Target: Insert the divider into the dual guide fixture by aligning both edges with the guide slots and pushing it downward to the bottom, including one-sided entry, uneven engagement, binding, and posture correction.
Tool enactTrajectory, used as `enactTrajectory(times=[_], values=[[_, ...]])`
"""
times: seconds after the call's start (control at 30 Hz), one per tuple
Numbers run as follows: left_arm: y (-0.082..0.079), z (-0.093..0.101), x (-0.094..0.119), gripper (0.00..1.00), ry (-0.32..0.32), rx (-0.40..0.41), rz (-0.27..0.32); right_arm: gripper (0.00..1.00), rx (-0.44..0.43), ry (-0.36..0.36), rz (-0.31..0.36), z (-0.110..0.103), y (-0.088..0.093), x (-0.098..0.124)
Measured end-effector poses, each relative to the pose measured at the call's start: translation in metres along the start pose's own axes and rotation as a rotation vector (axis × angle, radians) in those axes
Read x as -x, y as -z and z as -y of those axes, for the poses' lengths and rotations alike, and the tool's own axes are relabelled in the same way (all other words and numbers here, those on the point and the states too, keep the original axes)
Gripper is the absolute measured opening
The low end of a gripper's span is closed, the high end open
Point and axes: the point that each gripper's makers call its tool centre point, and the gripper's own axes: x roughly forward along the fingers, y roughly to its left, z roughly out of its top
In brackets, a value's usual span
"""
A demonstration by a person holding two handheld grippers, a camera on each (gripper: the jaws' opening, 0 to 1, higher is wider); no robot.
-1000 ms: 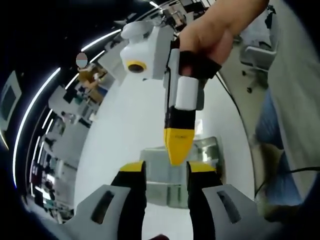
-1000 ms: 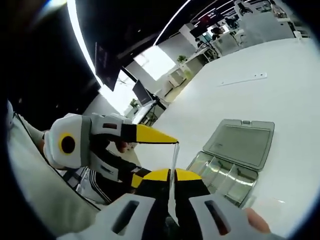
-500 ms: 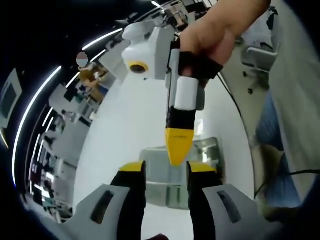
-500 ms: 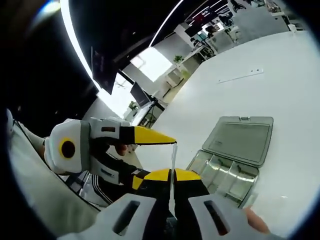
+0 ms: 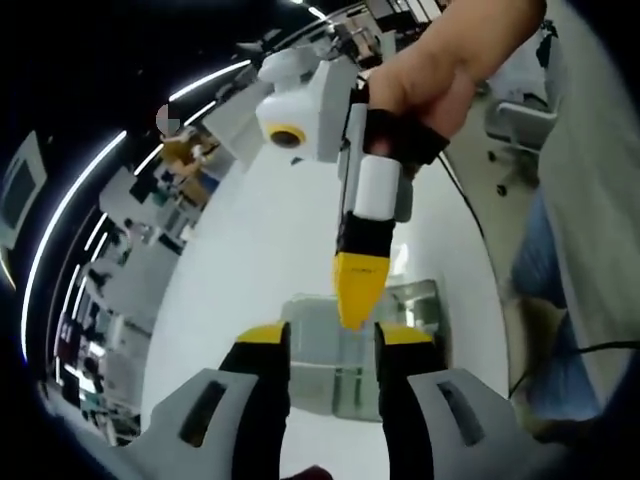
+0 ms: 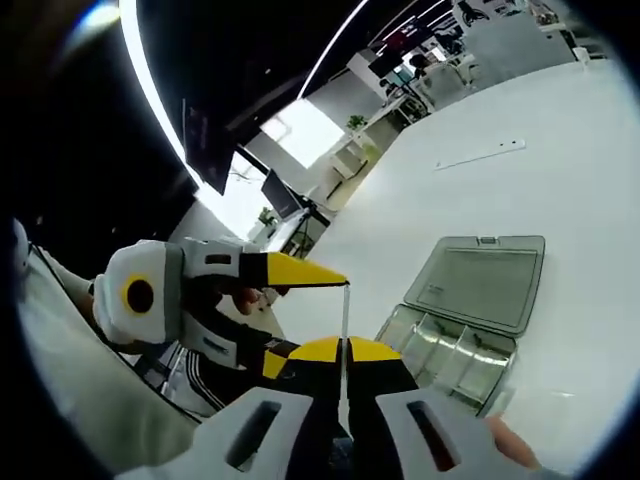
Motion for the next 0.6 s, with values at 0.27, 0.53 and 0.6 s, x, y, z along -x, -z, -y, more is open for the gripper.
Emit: enactTrajectory(times=[0.27, 0.53, 0.6], values=[[-0.001, 0.001, 0.005, 0.35, 0.035, 0.052, 0.023, 0.00, 0.053, -0.006, 0.001, -0.002, 0.000, 0.000], [0.000, 0.001, 0.011, 0.35, 0.101, 0.130, 0.040, 0.00, 0.128, -0.007, -0.018, -0.004, 0.005, 0.001], [0.001, 0.000, 0.012, 0.34, 0.117, 0.144, 0.040, 0.00, 0.141, -0.008, -0.019, -0.005, 0.006, 0.001]])
